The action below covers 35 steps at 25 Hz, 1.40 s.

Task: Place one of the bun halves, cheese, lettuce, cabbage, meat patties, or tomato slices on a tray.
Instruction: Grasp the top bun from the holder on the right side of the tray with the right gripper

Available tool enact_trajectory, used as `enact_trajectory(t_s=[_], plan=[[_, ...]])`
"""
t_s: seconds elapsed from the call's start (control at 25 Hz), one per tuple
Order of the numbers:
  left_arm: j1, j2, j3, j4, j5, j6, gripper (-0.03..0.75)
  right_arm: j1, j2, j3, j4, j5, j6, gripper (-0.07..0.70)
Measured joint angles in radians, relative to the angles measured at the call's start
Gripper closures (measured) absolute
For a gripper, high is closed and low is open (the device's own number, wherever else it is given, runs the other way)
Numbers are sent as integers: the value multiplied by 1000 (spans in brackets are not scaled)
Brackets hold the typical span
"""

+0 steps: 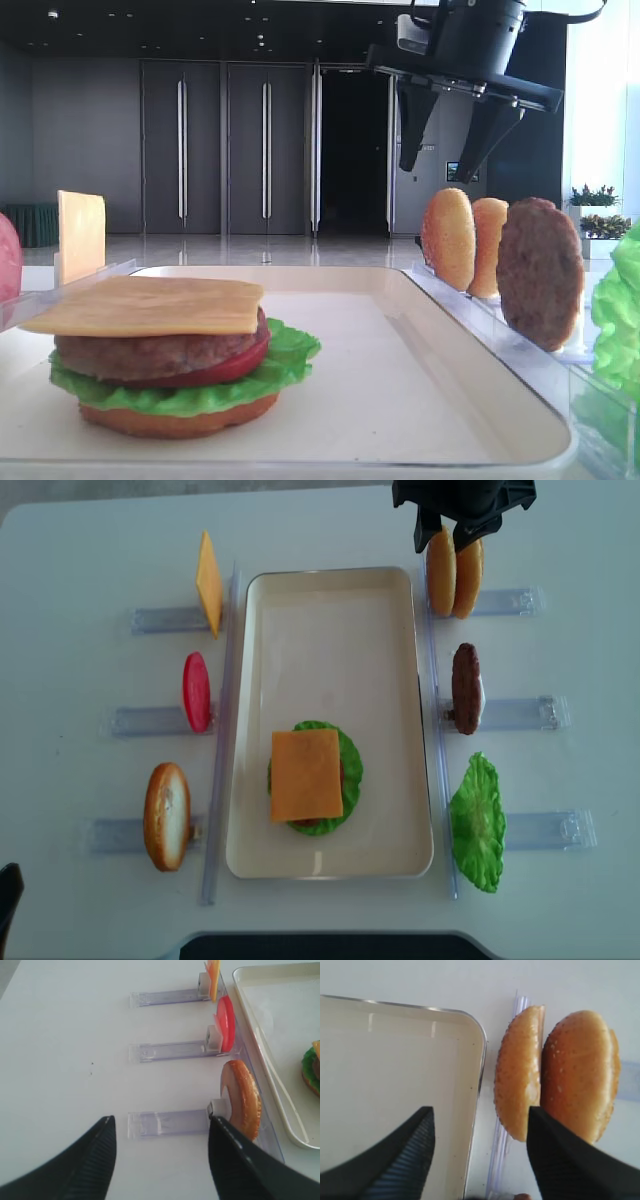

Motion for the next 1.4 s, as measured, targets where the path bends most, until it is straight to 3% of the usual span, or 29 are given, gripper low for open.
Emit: enact_trajectory(t_s=[0.56,1.4], plan=[[0,0,0,0,0,0,265,-10,26,-1,-72,17,-15,237],[0,0,0,0,0,0,265,-10,27,-1,-53,-45,-47,206]])
